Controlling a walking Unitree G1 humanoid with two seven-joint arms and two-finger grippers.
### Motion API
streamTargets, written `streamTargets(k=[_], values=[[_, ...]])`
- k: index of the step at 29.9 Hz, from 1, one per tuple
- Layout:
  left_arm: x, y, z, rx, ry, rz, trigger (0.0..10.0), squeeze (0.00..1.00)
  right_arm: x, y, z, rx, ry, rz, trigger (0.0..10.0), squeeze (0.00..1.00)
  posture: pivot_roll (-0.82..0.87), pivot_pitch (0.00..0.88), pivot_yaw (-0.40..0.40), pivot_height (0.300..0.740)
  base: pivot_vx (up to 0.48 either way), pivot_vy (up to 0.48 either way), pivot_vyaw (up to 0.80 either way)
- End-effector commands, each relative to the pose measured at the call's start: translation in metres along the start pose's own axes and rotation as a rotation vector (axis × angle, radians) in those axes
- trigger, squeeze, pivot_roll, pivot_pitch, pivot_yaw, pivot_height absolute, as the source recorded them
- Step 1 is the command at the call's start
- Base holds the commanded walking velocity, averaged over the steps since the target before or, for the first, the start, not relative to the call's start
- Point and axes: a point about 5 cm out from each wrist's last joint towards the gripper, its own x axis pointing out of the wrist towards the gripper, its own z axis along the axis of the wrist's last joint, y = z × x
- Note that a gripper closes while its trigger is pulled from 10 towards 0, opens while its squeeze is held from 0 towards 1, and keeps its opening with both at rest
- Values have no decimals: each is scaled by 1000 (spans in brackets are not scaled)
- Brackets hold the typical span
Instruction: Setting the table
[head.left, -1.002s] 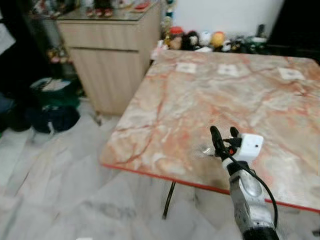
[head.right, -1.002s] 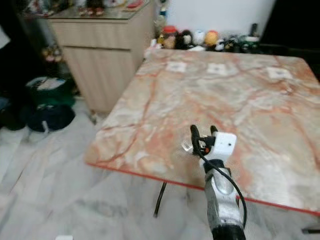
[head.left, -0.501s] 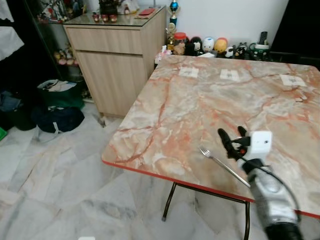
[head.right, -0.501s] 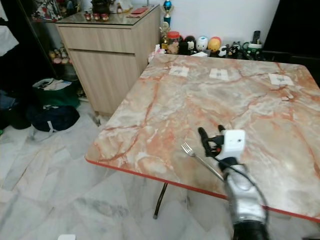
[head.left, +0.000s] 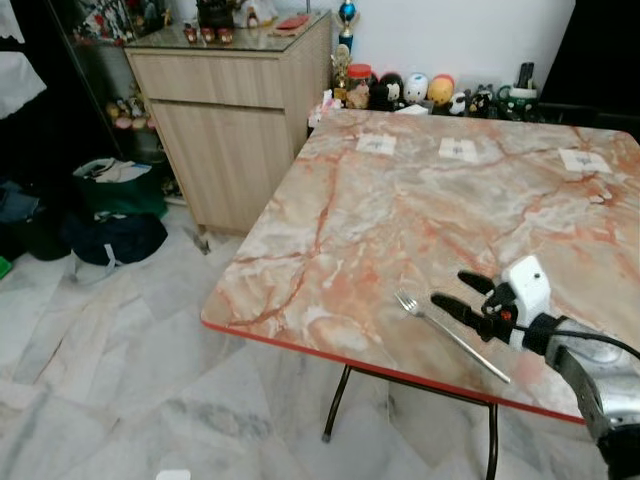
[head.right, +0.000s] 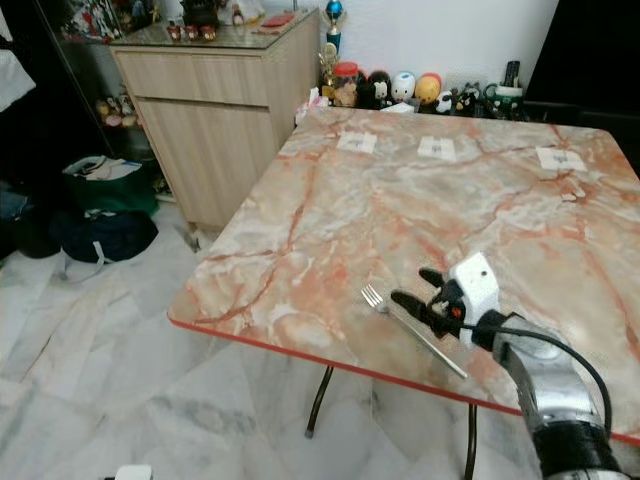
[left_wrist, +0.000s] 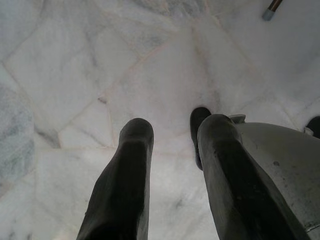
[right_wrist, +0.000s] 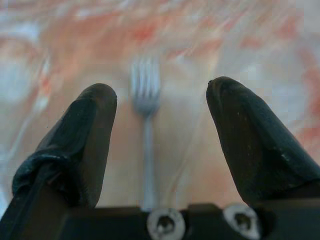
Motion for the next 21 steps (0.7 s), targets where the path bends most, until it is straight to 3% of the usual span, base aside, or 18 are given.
streamTargets(k=[1,5,15,16,17,19,20,21], values=[[0,2,-3,-6,20,5,10000,0,1,1,0,11,15,31,10000,0,-47,8,51,740,0,0,0],[0,3,-3,-11,24,4,10000,0,6,2,-12,29,90,49,10000,0,-44,13,52,740,0,0,0],[-1,3,-3,-12,24,5,10000,0,13,2,-19,47,122,46,10000,0,-40,15,54,740,0,0,0],[-1,4,-3,-12,24,6,10000,0,14,2,-20,58,121,51,7020,0,-40,15,54,740,0,0,0],[-1,4,-3,-13,23,6,10000,0,15,2,-20,58,122,55,7020,0,-40,15,54,740,0,0,0],[-1,4,-3,-13,23,6,10000,0,15,3,-21,55,131,59,2157,0,-40,16,54,740,0,0,0],[-1,4,-3,-13,23,6,10000,0,15,3,-21,55,131,59,2157,0,-40,16,54,740,0,0,0],[-1,4,-3,-13,23,6,10000,0,16,3,-21,53,135,60,0,0,-40,16,54,740,0,0,0]])
